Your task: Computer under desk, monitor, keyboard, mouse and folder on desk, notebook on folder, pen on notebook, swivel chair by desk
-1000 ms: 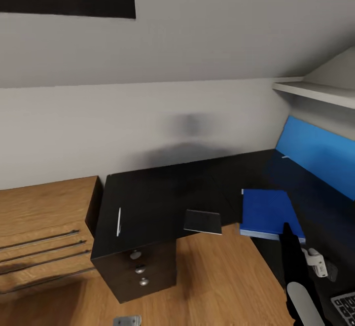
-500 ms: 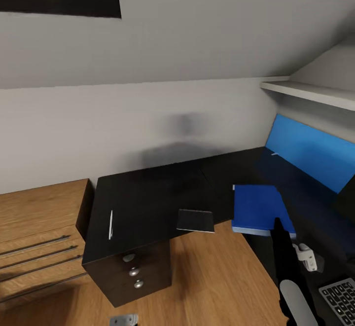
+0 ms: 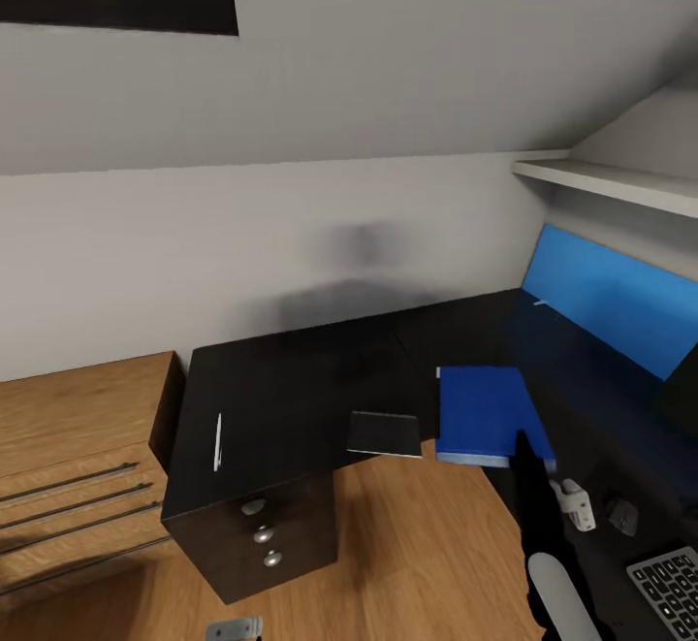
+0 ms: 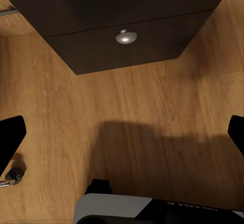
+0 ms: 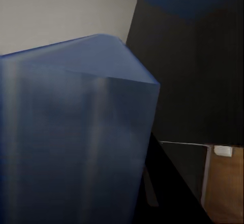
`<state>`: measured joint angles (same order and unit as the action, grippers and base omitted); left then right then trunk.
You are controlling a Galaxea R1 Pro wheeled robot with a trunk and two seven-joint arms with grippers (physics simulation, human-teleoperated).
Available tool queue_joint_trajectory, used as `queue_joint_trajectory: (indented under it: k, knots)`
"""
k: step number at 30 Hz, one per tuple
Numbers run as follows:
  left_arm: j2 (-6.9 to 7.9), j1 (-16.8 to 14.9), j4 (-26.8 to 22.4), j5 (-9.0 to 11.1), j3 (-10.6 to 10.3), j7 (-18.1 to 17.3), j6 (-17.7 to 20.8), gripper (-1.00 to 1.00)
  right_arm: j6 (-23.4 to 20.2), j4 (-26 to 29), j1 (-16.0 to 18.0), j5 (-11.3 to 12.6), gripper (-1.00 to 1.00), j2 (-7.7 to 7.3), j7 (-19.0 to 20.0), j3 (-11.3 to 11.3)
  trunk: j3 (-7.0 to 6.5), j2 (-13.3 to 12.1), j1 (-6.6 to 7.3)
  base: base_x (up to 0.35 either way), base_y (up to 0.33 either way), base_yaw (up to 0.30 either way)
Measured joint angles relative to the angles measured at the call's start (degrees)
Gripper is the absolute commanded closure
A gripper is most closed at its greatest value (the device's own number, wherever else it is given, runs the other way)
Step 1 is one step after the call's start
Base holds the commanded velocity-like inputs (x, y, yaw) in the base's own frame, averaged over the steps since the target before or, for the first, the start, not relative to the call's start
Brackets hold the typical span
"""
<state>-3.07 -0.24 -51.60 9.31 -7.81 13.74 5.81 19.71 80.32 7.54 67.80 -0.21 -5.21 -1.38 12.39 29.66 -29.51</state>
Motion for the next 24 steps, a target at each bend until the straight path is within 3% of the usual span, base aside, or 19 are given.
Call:
queue_joint_trajectory:
  k: [1, 6, 8, 14, 16, 19, 24]
  knots:
    - [-0.01, 0.00, 0.01, 0.00, -0.03, 0.00, 0.00, -1.00, 0.01, -0.75, 0.41, -0.08, 1.00, 0.03, 0.02, 0.00, 0.00, 0.00, 0.00, 0.000, 0.000, 0.000]
    - [-0.06, 0.00, 0.02, 0.00, -0.23, -0.02, 0.01, -1.00, 0.10, -9.19, 10.39, -0.26, 1.00, 0.00, 0.10, -0.40, -0.01, 0.00, 0.00, 0.000, 0.000, 0.000]
    - [-0.11, 0.00, 0.02, -0.05, -0.27, 0.03, -0.04, -1.00, 0.14, -14.68, 15.77, -0.33, 1.00, -0.18, 0.12, -1.60, -0.01, 0.00, 0.00, 0.000, 0.000, 0.000]
    - [-0.13, 0.00, -0.09, -0.06, -0.34, -0.13, -0.13, -1.00, 3.16, -27.17, 24.54, -0.19, 1.00, -0.57, 0.13, -4.92, -0.01, 0.00, 0.00, 0.000, 0.000, 0.000]
    - [-0.13, 0.00, -0.14, -0.04, -0.34, -0.15, -0.14, -1.00, 4.18, -30.20, 26.26, -0.12, 1.00, -0.95, 0.13, -5.17, 0.00, 0.00, 0.00, 0.000, 0.000, 0.000]
    - [-0.13, 0.00, -0.16, -0.01, -0.34, -0.20, -0.08, -1.00, 6.66, -40.08, 29.45, 0.37, 1.00, -2.75, 0.20, -6.64, 0.00, 0.00, 0.00, 0.000, 0.000, 0.000]
    - [-0.13, 0.01, -0.14, 0.00, -0.34, -0.27, 0.00, -1.00, 6.99, -41.50, 29.83, 0.19, 1.00, -2.89, 0.41, -8.98, 0.00, 0.01, 0.00, 0.000, 0.000, 0.000]
